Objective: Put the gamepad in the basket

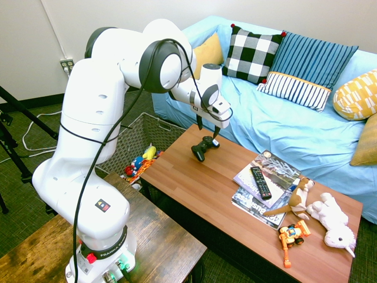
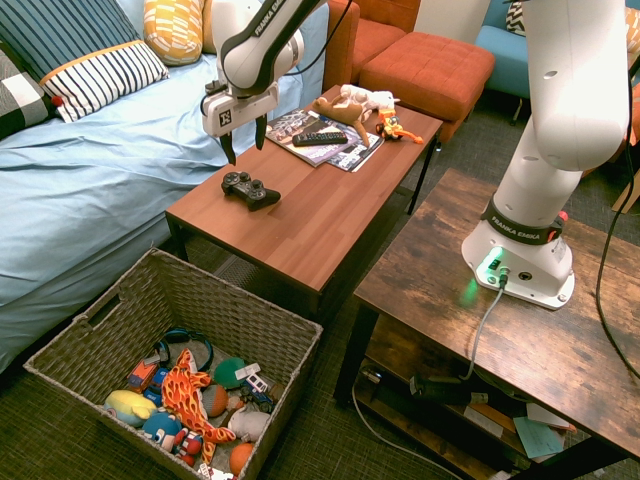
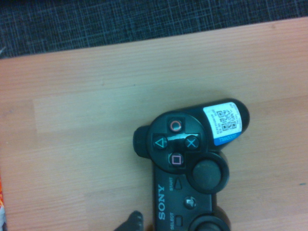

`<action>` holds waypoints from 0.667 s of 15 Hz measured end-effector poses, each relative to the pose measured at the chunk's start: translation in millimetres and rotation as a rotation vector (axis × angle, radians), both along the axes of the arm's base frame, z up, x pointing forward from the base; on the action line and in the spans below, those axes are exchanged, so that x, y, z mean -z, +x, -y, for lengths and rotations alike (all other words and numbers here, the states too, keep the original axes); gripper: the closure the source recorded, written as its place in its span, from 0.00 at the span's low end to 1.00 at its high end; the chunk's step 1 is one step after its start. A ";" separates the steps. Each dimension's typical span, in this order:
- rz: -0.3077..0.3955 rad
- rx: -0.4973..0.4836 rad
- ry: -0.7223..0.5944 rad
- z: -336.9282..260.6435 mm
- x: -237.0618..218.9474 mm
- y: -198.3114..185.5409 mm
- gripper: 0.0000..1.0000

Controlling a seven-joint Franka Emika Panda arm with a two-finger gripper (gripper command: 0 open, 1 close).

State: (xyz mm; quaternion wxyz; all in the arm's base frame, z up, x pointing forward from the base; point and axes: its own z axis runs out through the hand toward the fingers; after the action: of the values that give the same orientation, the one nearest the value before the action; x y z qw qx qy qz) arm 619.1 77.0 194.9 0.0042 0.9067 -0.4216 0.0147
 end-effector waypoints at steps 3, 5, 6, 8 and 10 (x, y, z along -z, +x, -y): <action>-0.017 -0.005 -0.006 -5.7 23.5 7.3 0.00; -0.026 -0.008 -0.002 -12.3 34.9 10.2 0.00; -0.030 -0.011 -0.001 -15.0 40.0 11.0 0.00; -0.040 -0.010 -0.001 -16.2 50.2 11.8 0.00; -0.051 -0.007 -0.004 -15.6 60.2 11.8 0.00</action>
State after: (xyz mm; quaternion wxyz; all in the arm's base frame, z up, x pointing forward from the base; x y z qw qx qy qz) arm 631.0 92.6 134.7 0.0166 0.9082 -0.4181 -0.0074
